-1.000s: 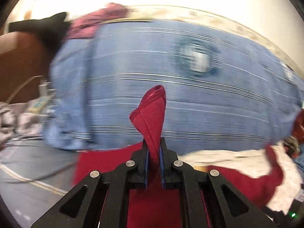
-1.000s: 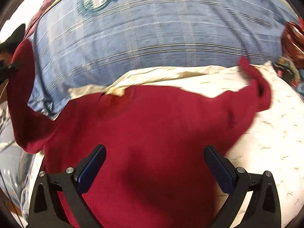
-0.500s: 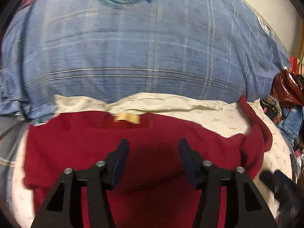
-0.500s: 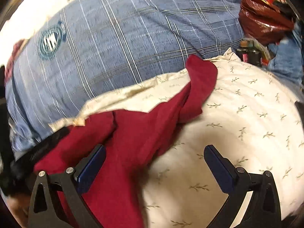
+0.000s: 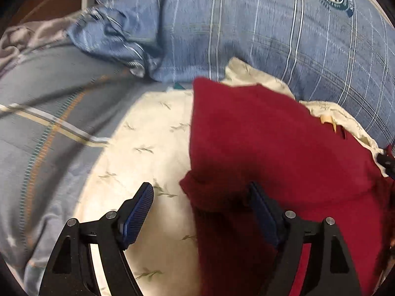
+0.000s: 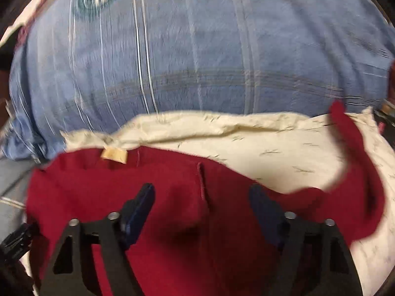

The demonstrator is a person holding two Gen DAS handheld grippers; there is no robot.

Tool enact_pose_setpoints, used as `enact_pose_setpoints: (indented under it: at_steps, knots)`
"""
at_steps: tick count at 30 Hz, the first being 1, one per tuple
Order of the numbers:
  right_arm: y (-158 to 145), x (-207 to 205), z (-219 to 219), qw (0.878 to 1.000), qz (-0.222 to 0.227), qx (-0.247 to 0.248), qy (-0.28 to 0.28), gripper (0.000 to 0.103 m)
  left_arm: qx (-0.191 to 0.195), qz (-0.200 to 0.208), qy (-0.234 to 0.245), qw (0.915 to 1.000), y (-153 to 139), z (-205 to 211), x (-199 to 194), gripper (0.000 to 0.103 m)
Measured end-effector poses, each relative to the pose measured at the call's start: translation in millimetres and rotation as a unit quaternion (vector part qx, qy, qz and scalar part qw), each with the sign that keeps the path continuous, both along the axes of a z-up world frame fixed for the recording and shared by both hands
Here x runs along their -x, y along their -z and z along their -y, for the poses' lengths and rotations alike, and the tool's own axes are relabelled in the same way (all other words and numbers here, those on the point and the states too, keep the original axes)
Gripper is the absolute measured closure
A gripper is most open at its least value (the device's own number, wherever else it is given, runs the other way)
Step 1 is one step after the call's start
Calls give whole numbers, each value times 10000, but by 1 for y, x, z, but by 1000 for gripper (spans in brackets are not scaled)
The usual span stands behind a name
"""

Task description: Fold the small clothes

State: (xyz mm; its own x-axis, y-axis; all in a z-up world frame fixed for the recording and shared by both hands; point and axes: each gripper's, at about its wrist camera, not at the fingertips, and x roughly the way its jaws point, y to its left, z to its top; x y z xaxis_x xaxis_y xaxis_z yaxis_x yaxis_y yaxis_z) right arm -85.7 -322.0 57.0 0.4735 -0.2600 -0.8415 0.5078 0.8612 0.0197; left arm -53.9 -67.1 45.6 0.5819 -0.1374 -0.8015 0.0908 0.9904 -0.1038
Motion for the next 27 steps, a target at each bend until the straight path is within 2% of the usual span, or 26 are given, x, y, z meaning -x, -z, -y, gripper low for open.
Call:
enact_pose_setpoints:
  at_steps: [1,3,4,5,7,11,15,17,20,21,22,24,27]
  knots:
    - [15,-10,-1,9996,-218,-97,-136,52,-6,24,-8,10000,-1,0,-2,24]
    - [28,-16,-2,9990,-396,-103,-188,59,-100,106,31,9999,-3,4,-2,24]
    - [25,-14,-4,9995,-266,12,-190,80,-165,143,67,9997,-4,7,-2,24]
    - [22,-12,-6,9994,-271,66,-198,88,-190,158,95,9997,-5,7,-1,24]
    - [9,-1,-6,9998,-66,36,-177,93,-131,130,139,9997,-7,6,2,25]
    - [-16,26,-11,9993,308,-46,-218,94,-42,362,123,9993,-21,3,12,26]
    - [-22,38,-19,9991,256,298,-187,94,91,692,-8,9976,-34,-5,22,26]
    - [-15,40,-16,9992,153,367,-82,94,133,821,-85,9965,-36,-8,27,26]
    - [-3,36,-2,9997,-194,134,35,88,57,897,-102,9959,-34,-6,29,26]
    - [-5,37,0,9995,-253,125,110,80,19,901,-111,9959,-33,-5,29,26]
    - [-14,42,-2,9996,-132,139,194,73,-17,894,-116,9959,-31,-4,29,26]
    - [-28,47,-12,9995,109,271,153,65,-142,844,-95,9963,-28,0,25,26]
    - [-37,37,-39,9988,250,155,-397,65,-384,680,-111,9969,-19,8,17,26]
